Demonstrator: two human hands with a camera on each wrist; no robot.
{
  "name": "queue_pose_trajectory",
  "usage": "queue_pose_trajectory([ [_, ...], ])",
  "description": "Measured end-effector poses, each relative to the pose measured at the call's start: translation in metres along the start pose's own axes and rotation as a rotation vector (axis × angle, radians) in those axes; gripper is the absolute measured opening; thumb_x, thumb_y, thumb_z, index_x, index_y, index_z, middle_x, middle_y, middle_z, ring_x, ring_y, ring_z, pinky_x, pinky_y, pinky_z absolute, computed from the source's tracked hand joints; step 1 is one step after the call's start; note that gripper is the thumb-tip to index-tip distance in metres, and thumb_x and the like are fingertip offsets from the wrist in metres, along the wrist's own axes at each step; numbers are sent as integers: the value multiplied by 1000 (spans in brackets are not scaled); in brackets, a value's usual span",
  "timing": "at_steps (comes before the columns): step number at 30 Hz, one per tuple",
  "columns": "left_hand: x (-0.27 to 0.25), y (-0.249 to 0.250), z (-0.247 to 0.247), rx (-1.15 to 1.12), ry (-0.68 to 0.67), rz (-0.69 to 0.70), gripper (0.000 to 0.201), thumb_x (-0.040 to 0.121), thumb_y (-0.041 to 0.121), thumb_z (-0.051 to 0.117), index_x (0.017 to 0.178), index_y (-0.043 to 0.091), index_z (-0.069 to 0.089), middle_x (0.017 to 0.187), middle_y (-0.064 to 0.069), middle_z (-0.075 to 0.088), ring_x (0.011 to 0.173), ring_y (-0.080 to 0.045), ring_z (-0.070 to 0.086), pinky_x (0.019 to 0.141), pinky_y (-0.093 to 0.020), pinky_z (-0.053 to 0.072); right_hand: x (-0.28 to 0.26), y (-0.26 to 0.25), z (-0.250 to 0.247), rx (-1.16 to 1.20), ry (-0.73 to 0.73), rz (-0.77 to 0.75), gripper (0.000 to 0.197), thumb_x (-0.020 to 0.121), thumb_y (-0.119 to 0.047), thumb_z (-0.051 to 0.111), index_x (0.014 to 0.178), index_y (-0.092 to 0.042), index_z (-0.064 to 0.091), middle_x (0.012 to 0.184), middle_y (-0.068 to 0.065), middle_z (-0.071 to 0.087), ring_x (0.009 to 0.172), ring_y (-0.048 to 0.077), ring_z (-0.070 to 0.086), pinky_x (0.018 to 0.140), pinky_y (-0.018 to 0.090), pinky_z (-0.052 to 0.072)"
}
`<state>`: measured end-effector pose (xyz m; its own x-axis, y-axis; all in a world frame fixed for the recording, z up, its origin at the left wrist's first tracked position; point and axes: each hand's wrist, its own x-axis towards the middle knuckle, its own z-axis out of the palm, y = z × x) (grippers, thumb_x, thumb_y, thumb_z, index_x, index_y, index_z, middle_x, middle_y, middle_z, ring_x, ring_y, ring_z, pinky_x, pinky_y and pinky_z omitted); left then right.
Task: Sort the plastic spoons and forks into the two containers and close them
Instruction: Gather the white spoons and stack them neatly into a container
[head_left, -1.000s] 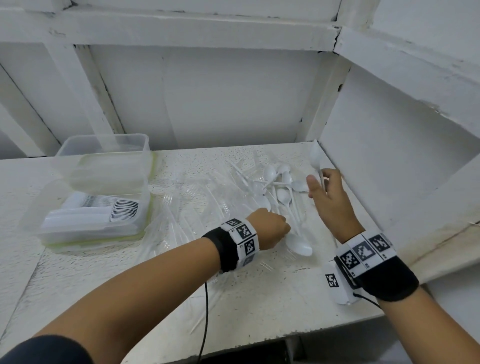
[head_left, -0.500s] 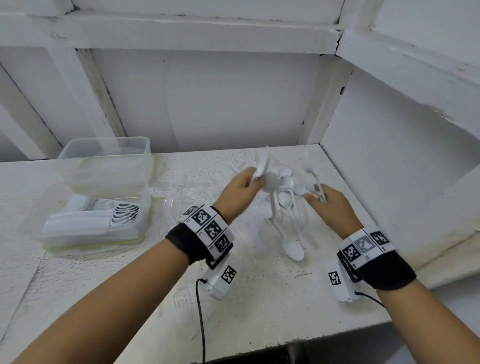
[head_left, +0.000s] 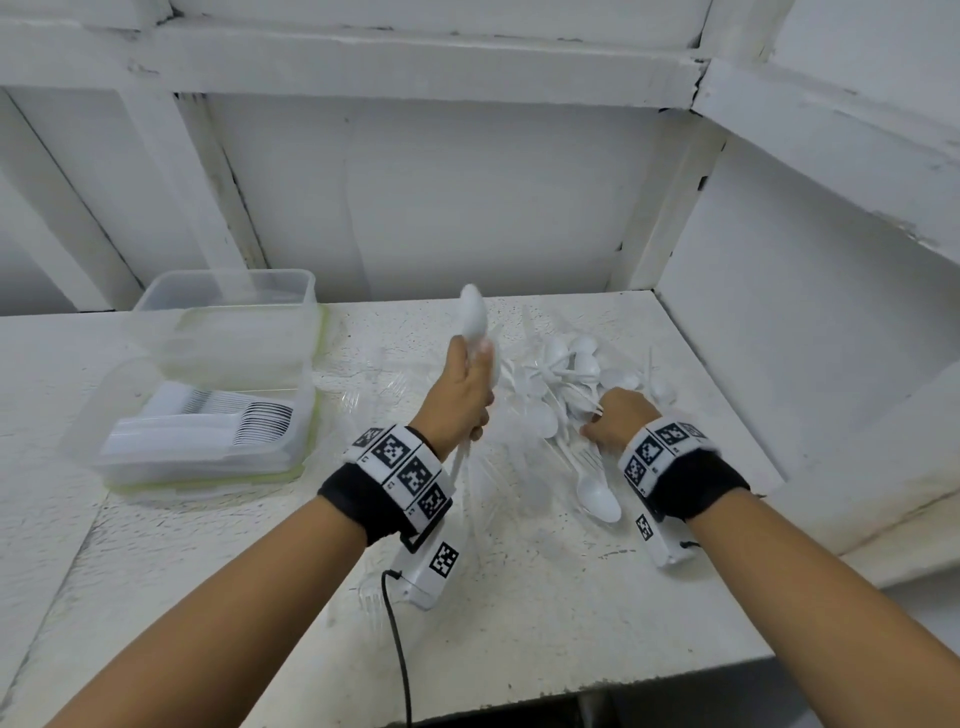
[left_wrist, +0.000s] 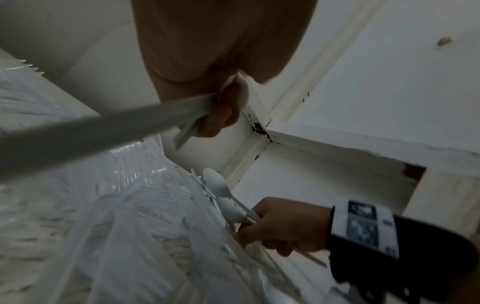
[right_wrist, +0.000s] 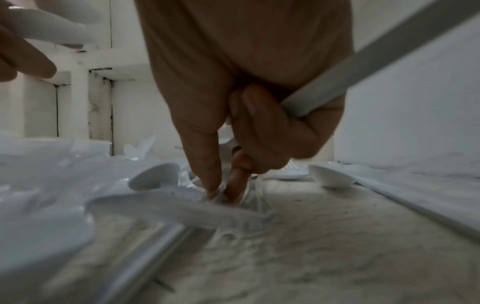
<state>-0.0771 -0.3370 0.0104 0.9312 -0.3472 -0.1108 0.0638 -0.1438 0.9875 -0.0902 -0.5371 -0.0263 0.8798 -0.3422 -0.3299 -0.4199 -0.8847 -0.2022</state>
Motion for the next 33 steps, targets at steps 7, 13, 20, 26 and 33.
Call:
queue_pose_trajectory([
  [7, -10, -16, 25, 659, -302, 194, 18, 87, 28, 63, 92, 10, 63, 78, 1, 63, 68, -13, 56, 63, -23, 46, -8, 16, -8, 383, 67, -2, 22, 88, -16, 52, 67, -10, 52, 68, 8, 54, 66, 22, 48, 49, 23, 31],
  [13, -15, -27, 61, 1005, -573, 423, 25, 89, 31, 56, 95, 8, 66, 105, -5, 62, 90, -22, 59, 69, -30, 42, -30, 24, -16, 547, 122, -24, 33, 86, -14, 59, 56, -13, 45, 57, 1, 43, 52, 13, 36, 49, 24, 26],
  [20, -16, -31, 74, 1222, -648, 448, 22, 90, 31, 51, 87, 12, 61, 74, 0, 54, 73, -20, 50, 59, -25, 36, -32, 28, -16, 609, 149, 36, 27, 88, -14, 54, 61, -13, 49, 62, 3, 50, 54, 15, 39, 49, 25, 31],
  [26, -19, -29, 81, 1379, -707, 513, 21, 93, 19, 46, 100, 11, 64, 83, -1, 52, 74, -21, 48, 58, -27, 35, -35, 24, -20, 666, 216, 2, 14, 94, -15, 45, 96, -9, 57, 82, 3, 66, 62, 11, 47, 54, 24, 33],
  [33, -19, -19, 63, 1074, -565, 530, 15, 90, 20, 50, 94, 12, 62, 85, 2, 56, 78, -18, 49, 65, -25, 35, -47, 20, -28, 737, 223, -8, 21, 95, -19, 48, 80, -10, 59, 68, -3, 58, 51, 11, 40, 45, 22, 31],
])
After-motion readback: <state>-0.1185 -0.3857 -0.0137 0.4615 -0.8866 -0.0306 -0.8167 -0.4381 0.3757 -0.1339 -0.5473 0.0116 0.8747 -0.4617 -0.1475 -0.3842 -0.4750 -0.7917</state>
